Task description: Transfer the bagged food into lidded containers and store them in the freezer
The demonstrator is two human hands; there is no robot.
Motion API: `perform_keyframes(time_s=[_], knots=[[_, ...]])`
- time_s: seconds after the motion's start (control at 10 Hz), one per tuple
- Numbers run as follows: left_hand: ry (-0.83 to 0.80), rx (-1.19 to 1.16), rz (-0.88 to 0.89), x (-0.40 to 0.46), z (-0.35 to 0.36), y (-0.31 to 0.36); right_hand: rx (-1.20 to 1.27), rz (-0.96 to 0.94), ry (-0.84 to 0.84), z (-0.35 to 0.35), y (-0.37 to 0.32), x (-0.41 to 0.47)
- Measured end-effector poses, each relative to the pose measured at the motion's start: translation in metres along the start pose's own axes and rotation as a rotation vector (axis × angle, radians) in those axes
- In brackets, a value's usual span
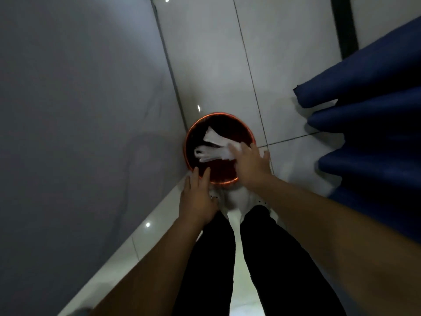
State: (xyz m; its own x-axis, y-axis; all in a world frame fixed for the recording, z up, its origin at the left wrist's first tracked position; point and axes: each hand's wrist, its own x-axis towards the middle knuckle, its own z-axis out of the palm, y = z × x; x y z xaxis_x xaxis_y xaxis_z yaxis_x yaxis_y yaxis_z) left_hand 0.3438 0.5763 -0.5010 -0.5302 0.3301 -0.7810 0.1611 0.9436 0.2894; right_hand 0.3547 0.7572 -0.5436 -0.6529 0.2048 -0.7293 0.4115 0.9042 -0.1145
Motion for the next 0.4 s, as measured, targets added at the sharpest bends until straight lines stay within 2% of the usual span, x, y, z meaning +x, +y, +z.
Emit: perform_keyframes(time_s=[0.1, 0.2, 0.3, 0.4], knots=[[-0.029, 0.025, -0.042, 0.012, 0.012, -0.007, -0.032, -0.003, -0.230, 0.026, 0.001, 0.017], [-0.061, 0.086, -0.027, -0.003, 0.009, -0.002, 0.018, 0.046, -0.249, 0.017, 0.005, -0.002], [-0.080, 0.084, -0.023, -0.050, -0.017, 0.021, 0.091, 0.076, -0.216, -0.028, 0.019, -0.064], [-0.034, 0.057, 0.009, -0.097, -0.048, 0.054, 0.195, 0.107, -0.173, -0.082, 0.026, -0.124]])
